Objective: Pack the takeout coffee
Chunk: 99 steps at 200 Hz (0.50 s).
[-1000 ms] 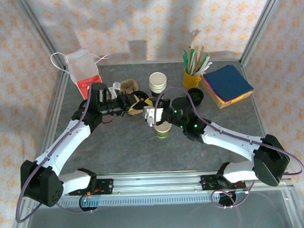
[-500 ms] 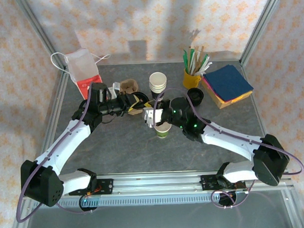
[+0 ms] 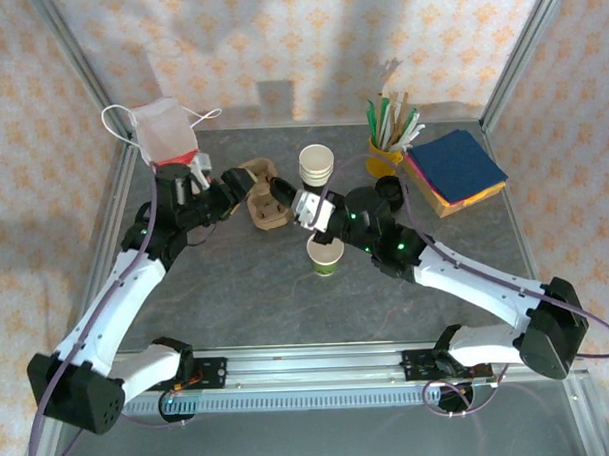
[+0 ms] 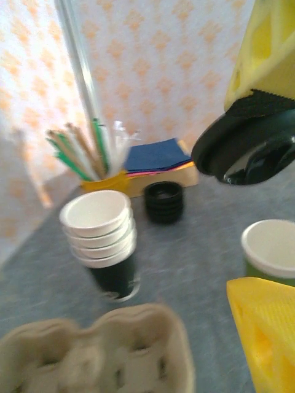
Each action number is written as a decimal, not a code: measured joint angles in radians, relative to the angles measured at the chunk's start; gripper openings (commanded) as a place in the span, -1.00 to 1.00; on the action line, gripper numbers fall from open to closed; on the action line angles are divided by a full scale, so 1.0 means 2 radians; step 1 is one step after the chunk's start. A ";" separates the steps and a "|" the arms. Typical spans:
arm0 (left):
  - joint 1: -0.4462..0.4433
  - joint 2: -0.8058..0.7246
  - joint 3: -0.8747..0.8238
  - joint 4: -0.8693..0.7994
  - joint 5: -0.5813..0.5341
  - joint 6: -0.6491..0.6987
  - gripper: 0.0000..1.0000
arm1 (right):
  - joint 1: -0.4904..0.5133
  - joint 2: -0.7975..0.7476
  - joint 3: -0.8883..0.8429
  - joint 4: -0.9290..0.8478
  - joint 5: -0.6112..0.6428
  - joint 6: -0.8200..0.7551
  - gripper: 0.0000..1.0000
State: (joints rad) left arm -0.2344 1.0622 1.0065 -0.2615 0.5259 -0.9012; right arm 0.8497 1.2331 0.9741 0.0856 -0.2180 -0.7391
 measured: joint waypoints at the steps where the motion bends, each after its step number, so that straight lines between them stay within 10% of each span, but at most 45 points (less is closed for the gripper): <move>1: 0.000 -0.001 0.000 0.000 -0.002 0.002 0.44 | 0.000 0.000 0.002 -0.002 0.000 0.003 -1.00; 44: 0.000 -0.054 0.000 0.003 -0.074 0.059 0.41 | -0.042 -0.006 0.081 -0.105 -0.031 0.229 -1.00; 99: -0.002 -0.008 -0.027 0.002 -0.067 0.076 0.29 | -0.187 0.000 0.087 -0.200 -0.229 0.473 -1.00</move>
State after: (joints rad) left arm -0.2390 1.0458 0.9524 -0.2581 0.3927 -0.7486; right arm 0.4751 1.2327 1.1484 -0.3153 -0.6758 0.2073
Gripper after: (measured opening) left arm 0.658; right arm 0.043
